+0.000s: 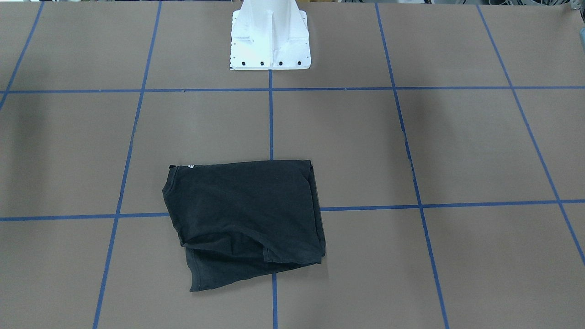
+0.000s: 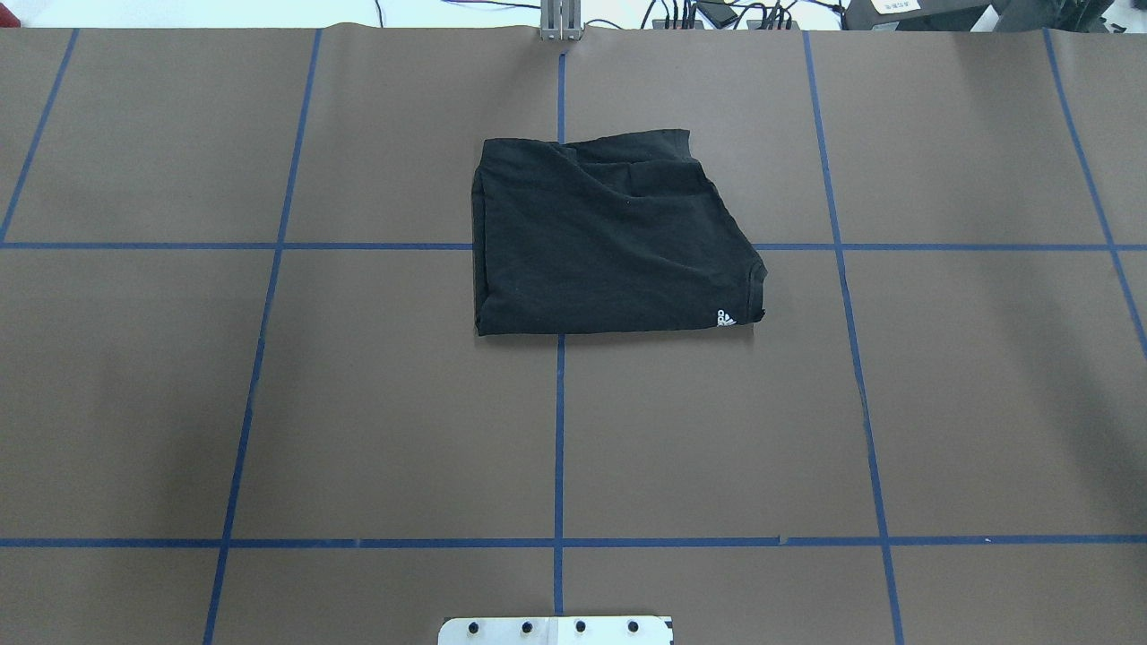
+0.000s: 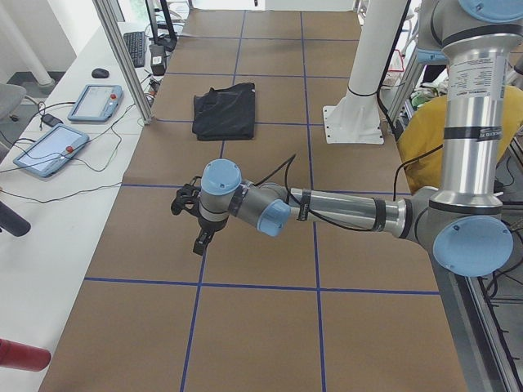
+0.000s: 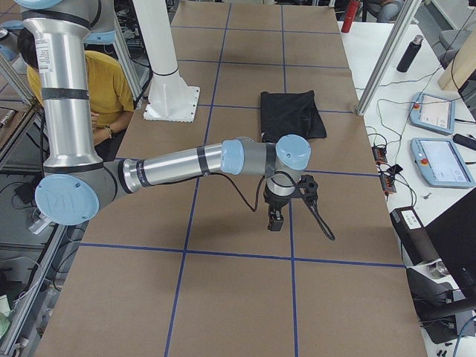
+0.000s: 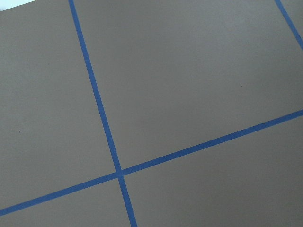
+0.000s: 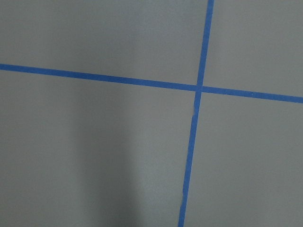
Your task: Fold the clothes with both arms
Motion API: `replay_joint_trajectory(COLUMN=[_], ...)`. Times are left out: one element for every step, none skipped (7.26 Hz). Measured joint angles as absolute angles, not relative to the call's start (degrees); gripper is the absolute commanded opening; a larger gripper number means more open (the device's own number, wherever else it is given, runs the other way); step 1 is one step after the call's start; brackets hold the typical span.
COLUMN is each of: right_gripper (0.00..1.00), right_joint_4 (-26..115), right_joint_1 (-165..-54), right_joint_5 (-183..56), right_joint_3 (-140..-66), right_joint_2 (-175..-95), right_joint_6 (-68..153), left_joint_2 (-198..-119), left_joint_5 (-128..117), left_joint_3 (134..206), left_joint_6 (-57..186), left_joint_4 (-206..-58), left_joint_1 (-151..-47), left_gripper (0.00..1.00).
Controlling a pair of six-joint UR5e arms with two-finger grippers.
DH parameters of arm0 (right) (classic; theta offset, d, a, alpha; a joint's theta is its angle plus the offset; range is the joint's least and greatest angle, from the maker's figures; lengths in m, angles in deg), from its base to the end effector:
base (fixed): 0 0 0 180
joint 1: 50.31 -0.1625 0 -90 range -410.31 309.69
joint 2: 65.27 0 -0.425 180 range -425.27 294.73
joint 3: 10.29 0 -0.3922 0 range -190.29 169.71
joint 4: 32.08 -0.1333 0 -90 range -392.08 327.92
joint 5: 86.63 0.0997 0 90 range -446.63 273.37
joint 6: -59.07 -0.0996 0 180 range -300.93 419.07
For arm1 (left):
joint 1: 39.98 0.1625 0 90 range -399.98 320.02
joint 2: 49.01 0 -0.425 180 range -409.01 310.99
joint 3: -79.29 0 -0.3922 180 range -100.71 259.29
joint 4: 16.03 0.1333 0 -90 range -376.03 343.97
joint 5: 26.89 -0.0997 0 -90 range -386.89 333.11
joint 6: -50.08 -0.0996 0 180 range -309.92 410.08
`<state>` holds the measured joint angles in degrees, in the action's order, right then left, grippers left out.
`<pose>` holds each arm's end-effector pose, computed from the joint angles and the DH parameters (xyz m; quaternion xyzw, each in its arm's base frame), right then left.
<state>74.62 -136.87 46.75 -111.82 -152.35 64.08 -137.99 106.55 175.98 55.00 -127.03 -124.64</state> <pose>0.0349 -0.5012 0.5653 -0.0132 -0.3697 -0.0612 0.9270 -0.0176 -0.5081 0.5686 0.1812 0.3778 0.0887 0.9036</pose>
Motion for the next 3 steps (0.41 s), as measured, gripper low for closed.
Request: replay_joint_trajectory(right_gripper=[1.00,1.00,1.00], right_joint_4=[74.60,74.56,74.52], right_joint_1=[-136.83,-136.83,-136.85], right_joint_5=[46.77,46.76,46.73], right_joint_3=[-111.80,-111.75,-111.73], right_joint_2=[-152.31,-152.22,-152.03], right_joint_6=[64.08,64.10,64.13], left_joint_2=[-138.00,-138.07,-138.15], left_joint_5=[106.53,106.50,106.56], left_joint_3=[176.32,176.49,176.59], left_joint_6=[55.00,55.00,55.01], left_joint_4=[-126.88,-126.87,-126.96], left_joint_1=[-124.74,-124.76,-124.79], left_gripper=[1.00,1.00,1.00])
